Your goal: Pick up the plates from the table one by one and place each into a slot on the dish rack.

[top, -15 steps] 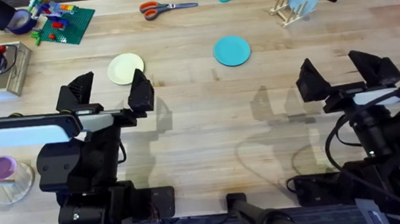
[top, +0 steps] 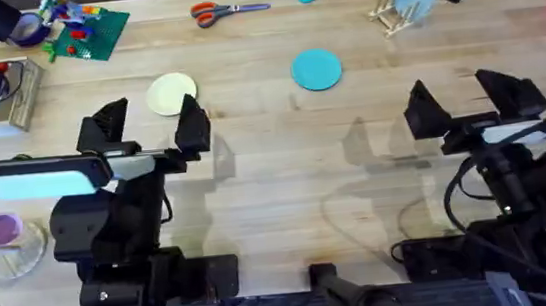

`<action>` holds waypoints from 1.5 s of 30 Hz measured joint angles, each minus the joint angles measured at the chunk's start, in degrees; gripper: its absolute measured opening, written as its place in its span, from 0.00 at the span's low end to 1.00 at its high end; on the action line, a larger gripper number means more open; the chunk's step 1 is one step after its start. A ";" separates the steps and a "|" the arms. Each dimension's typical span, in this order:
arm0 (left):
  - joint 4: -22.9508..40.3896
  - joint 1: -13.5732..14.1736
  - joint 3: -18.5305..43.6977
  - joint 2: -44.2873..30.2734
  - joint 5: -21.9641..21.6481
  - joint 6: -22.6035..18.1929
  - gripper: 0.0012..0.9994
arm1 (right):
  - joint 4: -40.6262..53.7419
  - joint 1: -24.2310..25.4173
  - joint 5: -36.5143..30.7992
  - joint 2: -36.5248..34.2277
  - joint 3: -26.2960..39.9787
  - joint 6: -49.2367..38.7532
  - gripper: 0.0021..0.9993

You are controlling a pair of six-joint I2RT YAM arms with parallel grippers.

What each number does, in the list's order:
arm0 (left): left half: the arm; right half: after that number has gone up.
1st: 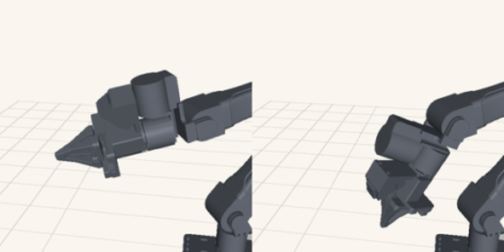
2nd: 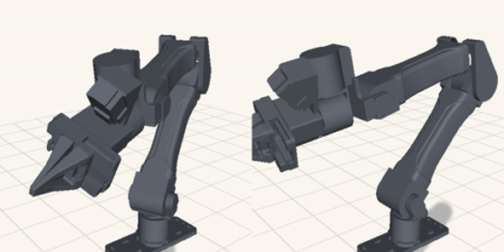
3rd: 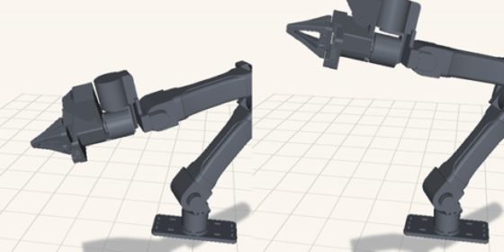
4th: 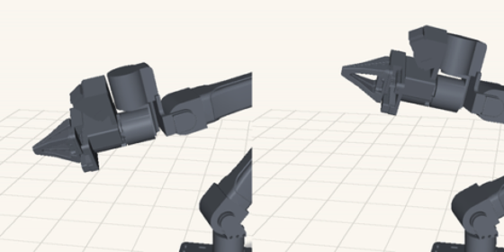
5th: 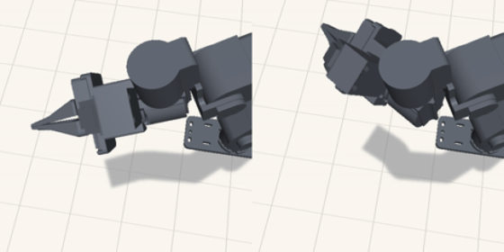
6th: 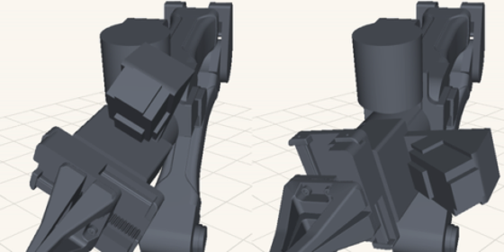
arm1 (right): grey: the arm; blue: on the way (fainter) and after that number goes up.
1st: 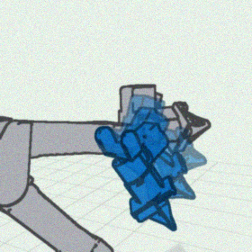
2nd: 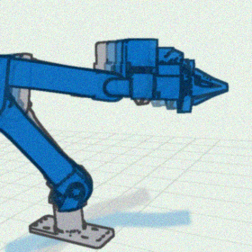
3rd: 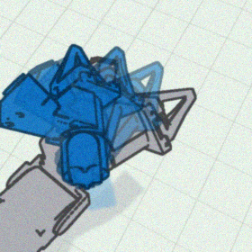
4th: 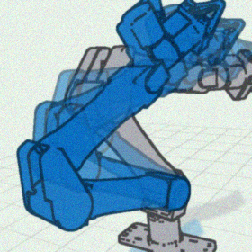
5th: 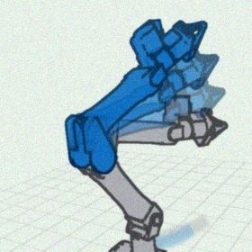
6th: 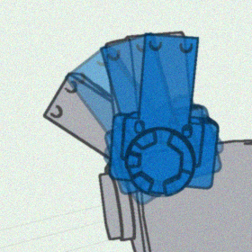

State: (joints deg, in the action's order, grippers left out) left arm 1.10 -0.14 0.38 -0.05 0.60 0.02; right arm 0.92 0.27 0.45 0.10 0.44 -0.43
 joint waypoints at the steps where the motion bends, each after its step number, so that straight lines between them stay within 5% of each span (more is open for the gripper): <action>1: 0.06 0.00 0.00 0.00 0.00 0.01 0.99 | 0.02 0.00 -0.02 0.00 0.01 0.01 0.99; 20: 3.53 0.00 3.05 0.00 0.06 -0.01 0.99 | 2.15 0.00 0.44 -0.06 2.34 0.02 0.99; 31: 21.22 0.00 25.34 -3.30 0.04 -0.02 0.99 | 21.30 0.00 0.46 -1.51 25.00 0.02 1.00; 45: 46.60 0.00 59.58 -31.65 5.94 -0.03 0.99 | 39.26 0.00 0.47 -19.51 51.27 0.01 1.00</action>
State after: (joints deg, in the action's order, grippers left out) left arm 47.70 -0.14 59.96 -31.70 6.54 -0.01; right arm 40.18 0.27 0.92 -19.41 51.70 -0.41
